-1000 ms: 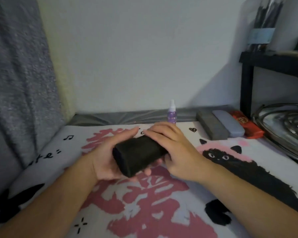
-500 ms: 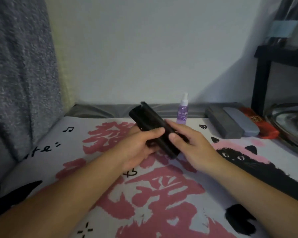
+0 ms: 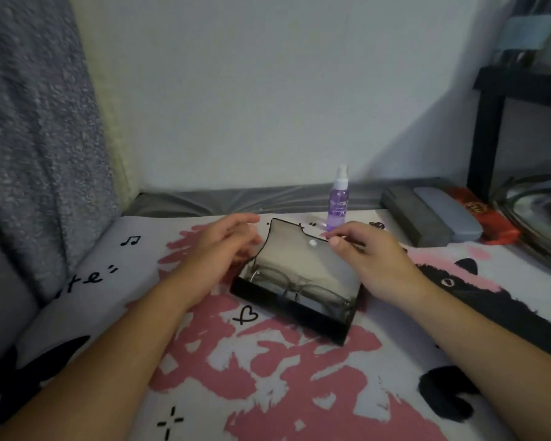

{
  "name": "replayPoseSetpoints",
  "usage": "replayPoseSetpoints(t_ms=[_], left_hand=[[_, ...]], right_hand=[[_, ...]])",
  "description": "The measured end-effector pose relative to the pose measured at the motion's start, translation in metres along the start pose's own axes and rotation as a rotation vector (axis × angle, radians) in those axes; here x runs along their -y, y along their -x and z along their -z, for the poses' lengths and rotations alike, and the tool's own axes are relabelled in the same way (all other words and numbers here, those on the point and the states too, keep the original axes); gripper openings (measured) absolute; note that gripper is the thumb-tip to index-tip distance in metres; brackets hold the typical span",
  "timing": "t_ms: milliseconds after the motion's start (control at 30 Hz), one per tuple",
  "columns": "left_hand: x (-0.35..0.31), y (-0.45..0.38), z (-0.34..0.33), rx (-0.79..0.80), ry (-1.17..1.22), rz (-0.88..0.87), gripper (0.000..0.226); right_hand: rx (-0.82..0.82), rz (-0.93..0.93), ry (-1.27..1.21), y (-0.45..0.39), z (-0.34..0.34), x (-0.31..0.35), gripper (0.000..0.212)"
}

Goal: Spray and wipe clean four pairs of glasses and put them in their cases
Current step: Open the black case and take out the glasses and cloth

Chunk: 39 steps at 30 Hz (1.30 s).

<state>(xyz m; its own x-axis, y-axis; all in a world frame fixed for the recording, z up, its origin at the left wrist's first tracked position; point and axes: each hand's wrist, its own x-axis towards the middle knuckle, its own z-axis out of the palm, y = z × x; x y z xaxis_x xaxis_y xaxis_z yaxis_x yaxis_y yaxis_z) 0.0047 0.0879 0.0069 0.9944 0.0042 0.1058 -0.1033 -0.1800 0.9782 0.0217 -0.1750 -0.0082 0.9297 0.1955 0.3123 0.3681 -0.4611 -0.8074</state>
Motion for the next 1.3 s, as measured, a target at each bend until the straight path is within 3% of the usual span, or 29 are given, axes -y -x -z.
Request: replayPoseSetpoints(t_ms=[133,233,333,433,533,633,800,933,1300], left_hand=[[0.007,0.002,-0.007,0.041,-0.367,-0.105,0.033],[0.005,0.002,-0.010,0.046,-0.420,-0.161,0.042],[0.008,0.004,-0.011,-0.061,-0.454,-0.196,0.037],[0.012,0.018,-0.011,-0.209,-0.531,-0.252,0.033],[0.011,0.035,-0.009,-0.278,-0.588,-0.309,0.031],[0.010,0.044,-0.003,-0.248,-0.602,-0.351,0.030],[0.009,0.045,-0.002,-0.253,-0.611,-0.338,0.030],[0.008,0.047,-0.003,-0.248,-0.661,-0.366,0.031],[0.002,0.049,-0.005,-0.261,-0.707,-0.326,0.027]], right_hand=[[-0.191,0.159,0.227,-0.005,0.004,0.005,0.016],[-0.013,0.307,0.260,0.009,0.017,0.015,0.033],[0.111,0.350,0.194,0.014,0.019,0.020,0.043],[0.171,0.236,0.168,0.008,0.021,0.036,0.041],[0.386,0.124,0.541,-0.002,0.016,0.061,0.041],[0.431,0.047,0.777,-0.012,0.008,0.087,0.040],[0.638,-0.158,0.876,-0.030,0.002,0.099,0.036],[0.527,-0.115,0.970,-0.041,-0.001,0.102,0.029],[0.813,-0.419,1.003,-0.047,-0.017,0.117,0.032]])
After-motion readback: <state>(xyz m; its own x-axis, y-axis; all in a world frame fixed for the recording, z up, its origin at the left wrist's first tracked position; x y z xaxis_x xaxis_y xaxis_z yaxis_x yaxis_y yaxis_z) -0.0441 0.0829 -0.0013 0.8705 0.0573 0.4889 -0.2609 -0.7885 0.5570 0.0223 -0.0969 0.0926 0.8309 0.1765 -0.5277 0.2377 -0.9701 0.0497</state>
